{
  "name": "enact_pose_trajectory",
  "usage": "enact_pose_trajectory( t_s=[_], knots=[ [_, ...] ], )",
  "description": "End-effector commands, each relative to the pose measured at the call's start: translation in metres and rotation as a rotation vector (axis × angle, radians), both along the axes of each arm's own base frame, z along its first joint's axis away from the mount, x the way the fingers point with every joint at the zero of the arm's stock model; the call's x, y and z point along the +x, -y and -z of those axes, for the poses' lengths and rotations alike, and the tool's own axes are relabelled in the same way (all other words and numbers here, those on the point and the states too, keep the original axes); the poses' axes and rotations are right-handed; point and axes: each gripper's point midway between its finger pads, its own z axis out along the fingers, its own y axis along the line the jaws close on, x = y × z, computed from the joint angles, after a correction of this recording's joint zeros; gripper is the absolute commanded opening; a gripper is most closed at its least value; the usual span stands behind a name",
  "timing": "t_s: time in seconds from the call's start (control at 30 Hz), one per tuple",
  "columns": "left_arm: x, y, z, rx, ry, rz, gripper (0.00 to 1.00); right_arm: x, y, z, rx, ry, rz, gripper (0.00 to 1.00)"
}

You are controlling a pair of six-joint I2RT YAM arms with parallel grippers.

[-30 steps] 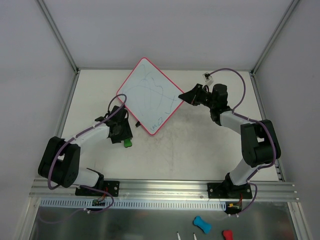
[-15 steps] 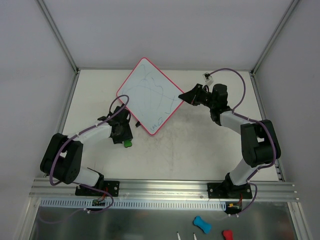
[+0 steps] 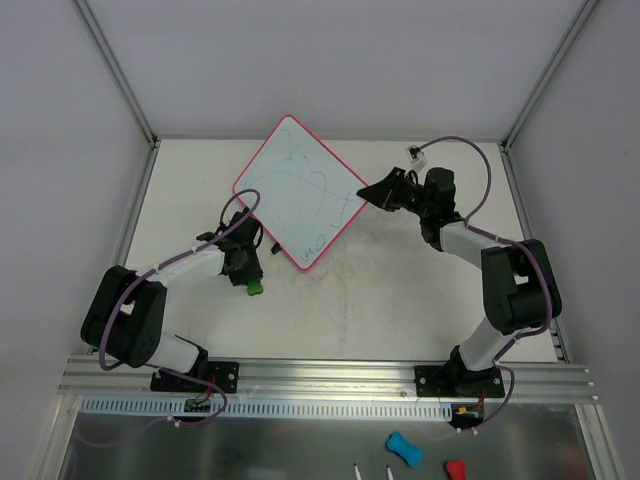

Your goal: Erase the whiteboard

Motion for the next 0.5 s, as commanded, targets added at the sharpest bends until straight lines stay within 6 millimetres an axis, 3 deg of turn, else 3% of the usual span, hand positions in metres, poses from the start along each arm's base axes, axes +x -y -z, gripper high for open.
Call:
enact_pose_trajectory(
  t_s=[0.0,0.3,0.4,0.47],
  knots=[
    [0.007,-0.002,-0.011,0.024,0.039,-0.004,0.18,0.008,0.001,-0.008,-0.028,0.07,-0.002,0.0],
    [0.015,-0.009,-0.016,0.122,0.031,0.166,0.16,0.007,0.0,-0.007,-0.027,0.067,-0.006,0.0],
    [0.006,-0.023,-0.009,0.209,-0.062,0.18,0.03,0.007,0.0,-0.007,-0.027,0.067,-0.006,0.0],
    [0.002,-0.034,-0.004,0.268,-0.099,0.167,0.02,0.007,-0.001,-0.006,-0.026,0.063,-0.009,0.0]
  ],
)
